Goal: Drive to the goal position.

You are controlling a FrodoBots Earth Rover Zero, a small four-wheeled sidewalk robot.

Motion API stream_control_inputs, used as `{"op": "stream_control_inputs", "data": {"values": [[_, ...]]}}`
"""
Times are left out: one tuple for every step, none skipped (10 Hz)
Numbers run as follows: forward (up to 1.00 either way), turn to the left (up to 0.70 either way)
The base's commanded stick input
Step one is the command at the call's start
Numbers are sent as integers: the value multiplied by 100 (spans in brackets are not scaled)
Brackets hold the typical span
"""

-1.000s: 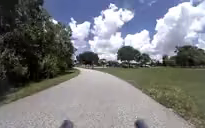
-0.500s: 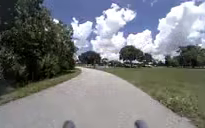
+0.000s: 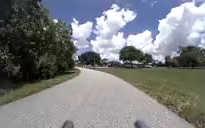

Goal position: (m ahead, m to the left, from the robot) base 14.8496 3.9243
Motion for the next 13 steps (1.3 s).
{"op": "stream_control_inputs", "data": {"values": [[50, 0], [50, 0], [50, 0], [50, 0], [50, 0], [50, 0], [50, 0], [50, 0], [50, 0], [50, 21], [50, 25], [50, 25], [50, 16]]}}
